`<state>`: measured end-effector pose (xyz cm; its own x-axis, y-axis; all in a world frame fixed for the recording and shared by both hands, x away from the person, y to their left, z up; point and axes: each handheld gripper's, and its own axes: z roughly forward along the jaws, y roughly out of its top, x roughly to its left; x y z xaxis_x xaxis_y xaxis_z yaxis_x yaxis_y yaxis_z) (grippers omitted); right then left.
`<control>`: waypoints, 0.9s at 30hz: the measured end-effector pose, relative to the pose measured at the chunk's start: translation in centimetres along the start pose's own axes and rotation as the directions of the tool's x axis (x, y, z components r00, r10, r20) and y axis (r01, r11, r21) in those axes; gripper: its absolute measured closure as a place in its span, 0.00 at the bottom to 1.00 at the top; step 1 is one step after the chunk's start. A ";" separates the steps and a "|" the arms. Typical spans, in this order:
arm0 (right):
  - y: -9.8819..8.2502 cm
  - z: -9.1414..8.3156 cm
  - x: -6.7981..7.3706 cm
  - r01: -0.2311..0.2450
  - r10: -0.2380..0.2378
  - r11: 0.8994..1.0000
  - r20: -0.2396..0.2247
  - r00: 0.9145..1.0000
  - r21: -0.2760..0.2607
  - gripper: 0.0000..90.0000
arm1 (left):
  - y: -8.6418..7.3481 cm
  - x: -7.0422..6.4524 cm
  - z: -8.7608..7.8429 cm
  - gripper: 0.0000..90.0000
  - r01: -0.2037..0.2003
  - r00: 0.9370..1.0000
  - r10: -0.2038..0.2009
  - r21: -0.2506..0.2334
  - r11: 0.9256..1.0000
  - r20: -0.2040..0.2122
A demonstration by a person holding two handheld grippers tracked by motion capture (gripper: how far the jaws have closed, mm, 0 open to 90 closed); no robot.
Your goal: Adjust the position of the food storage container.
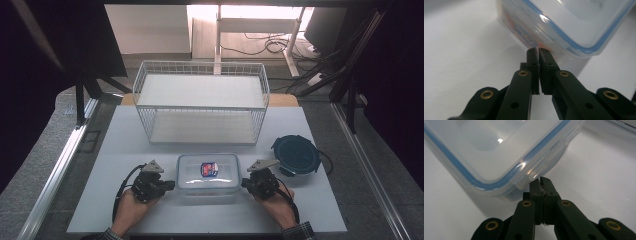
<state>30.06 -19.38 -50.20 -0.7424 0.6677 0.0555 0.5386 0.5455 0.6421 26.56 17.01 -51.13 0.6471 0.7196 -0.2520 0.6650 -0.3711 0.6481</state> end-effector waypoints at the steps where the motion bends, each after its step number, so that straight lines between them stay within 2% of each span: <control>1: 0.0 0.0 0.1 -0.001 0.001 1.000 -0.006 1.000 -0.002 0.98 | -0.1 0.2 -0.2 0.96 0.018 1.000 -0.018 -0.015 1.000 0.016; 3: 0.0 0.0 0.1 0.002 -0.002 1.000 -0.010 1.000 -0.005 0.98 | -0.2 0.3 -0.3 0.96 0.024 1.000 -0.023 -0.022 0.999 0.020; 7: 0.1 0.2 0.5 0.011 -0.011 1.000 -0.022 1.000 -0.008 0.98 | -0.5 0.4 -0.2 0.96 0.024 1.000 -0.024 -0.006 1.000 -0.005; 10: 0.2 0.2 1.1 0.027 -0.027 1.000 -0.030 0.999 -0.008 0.97 | -0.7 0.8 -0.2 0.95 0.038 0.999 -0.037 -0.007 0.999 0.017; 13: 0.2 -0.2 1.4 0.040 -0.040 0.999 -0.004 0.999 0.001 0.91 | -0.9 0.9 -0.7 0.89 0.031 0.999 -0.032 -0.019 0.999 -0.027; 15: -0.1 -0.5 1.1 0.039 -0.039 0.999 0.018 0.999 -0.001 0.86 | -1.2 1.2 -1.2 0.78 0.038 0.998 -0.039 -0.032 0.999 -0.054; 17: -0.4 -1.1 0.2 0.031 -0.031 0.999 0.020 0.999 -0.018 0.79 | -1.5 1.5 -1.7 0.64 0.015 0.997 -0.018 -0.042 0.999 -0.075; 19: -0.7 -1.7 -0.4 0.016 -0.016 0.999 0.003 1.000 -0.040 0.68 | -1.9 1.5 -2.0 0.46 0.018 0.995 -0.024 -0.056 0.998 -0.100; 20: -0.8 -1.9 -0.5 0.015 -0.016 0.999 -0.002 1.000 -0.046 0.60 | -2.1 1.6 -2.2 0.36 0.022 0.994 -0.028 -0.063 0.998 -0.103; 22: -1.2 -2.0 -0.6 0.020 -0.021 0.998 -0.013 1.000 -0.054 0.44 | -2.5 1.8 -2.3 0.22 0.029 0.993 -0.037 -0.076 0.997 -0.111; 24: -1.4 -2.0 -0.6 0.032 -0.033 0.998 -0.012 0.999 -0.056 0.28 | -2.8 1.8 -2.5 0.13 0.027 0.992 -0.037 -0.082 0.996 -0.118; 27: -1.7 -2.0 -0.4 0.059 -0.060 0.997 -0.005 0.998 -0.057 0.19 | -3.1 1.8 -2.6 0.08 0.019 0.991 -0.030 -0.091 0.996 -0.128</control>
<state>28.68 -21.61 -49.77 -0.7751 0.6315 0.0207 0.4699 0.5542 0.6870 24.76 20.97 -51.73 0.5736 0.7996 -0.1778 0.6403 -0.3023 0.7061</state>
